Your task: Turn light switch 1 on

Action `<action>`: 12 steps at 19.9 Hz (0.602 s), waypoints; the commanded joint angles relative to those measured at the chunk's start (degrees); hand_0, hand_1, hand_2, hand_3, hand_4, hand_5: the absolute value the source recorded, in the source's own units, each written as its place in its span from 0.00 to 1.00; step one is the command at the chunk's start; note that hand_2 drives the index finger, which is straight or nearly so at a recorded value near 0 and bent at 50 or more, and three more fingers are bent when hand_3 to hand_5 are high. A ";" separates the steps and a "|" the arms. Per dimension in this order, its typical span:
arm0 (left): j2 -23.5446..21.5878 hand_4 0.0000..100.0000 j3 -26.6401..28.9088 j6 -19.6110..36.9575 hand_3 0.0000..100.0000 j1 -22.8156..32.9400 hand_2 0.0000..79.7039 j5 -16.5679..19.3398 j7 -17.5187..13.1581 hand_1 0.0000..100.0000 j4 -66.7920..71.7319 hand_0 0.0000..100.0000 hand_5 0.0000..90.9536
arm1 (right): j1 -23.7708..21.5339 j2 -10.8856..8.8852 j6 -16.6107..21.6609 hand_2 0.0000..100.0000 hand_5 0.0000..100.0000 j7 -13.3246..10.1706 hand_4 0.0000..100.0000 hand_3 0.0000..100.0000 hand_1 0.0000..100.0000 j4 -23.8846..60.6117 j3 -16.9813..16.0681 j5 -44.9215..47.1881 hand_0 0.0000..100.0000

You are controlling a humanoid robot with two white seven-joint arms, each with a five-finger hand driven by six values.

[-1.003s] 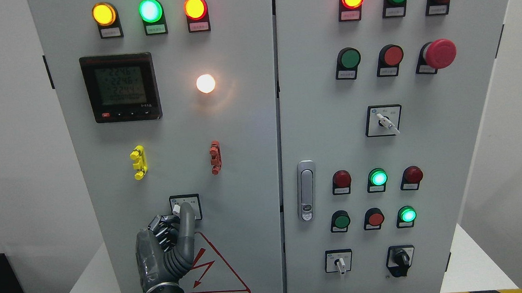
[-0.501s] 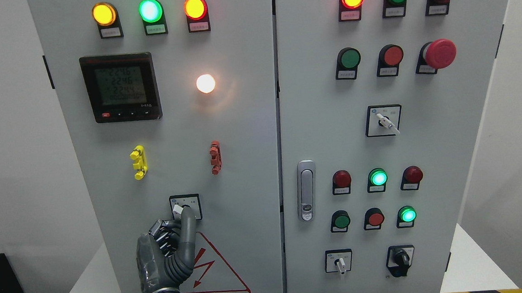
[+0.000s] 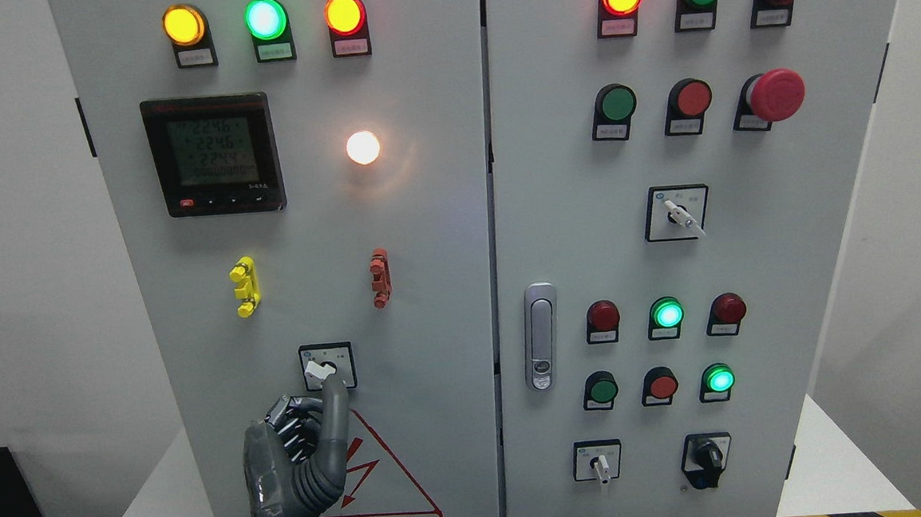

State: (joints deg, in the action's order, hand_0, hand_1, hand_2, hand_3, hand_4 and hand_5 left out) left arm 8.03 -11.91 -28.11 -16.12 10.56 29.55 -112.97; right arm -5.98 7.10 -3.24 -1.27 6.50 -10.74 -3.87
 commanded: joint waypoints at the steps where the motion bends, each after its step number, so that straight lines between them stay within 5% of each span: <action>1: -0.56 0.98 -0.48 3.14 1.00 3.19 0.83 0.07 -0.28 0.38 -0.15 0.26 0.94 | 0.00 -0.07 -0.01 0.00 0.00 0.04 0.00 0.00 0.00 0.00 0.02 0.00 0.00; 5: -1.44 0.99 -0.13 8.49 1.00 9.24 0.83 0.07 -3.70 0.37 -0.06 0.26 0.94 | 0.00 0.02 -0.01 0.00 0.00 0.04 0.00 0.00 0.00 0.00 -0.07 0.00 0.00; 8: -2.40 1.00 0.57 19.72 1.00 17.05 0.83 -0.01 -7.05 0.35 0.73 0.28 0.94 | 0.00 0.02 -0.01 0.00 0.00 0.04 0.00 0.00 0.00 0.00 0.02 0.00 0.00; 12: -3.98 1.00 6.00 27.92 1.00 25.86 0.82 -1.24 -7.49 0.30 8.09 0.27 0.93 | 0.00 -0.07 -0.01 0.00 0.00 0.04 0.00 0.00 0.00 0.00 -0.07 0.00 0.00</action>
State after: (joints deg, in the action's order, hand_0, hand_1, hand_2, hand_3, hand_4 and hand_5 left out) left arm 6.51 -10.89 -5.38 -0.51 10.33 22.76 -111.64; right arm -5.98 7.10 -3.27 -1.27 6.50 -10.74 -3.87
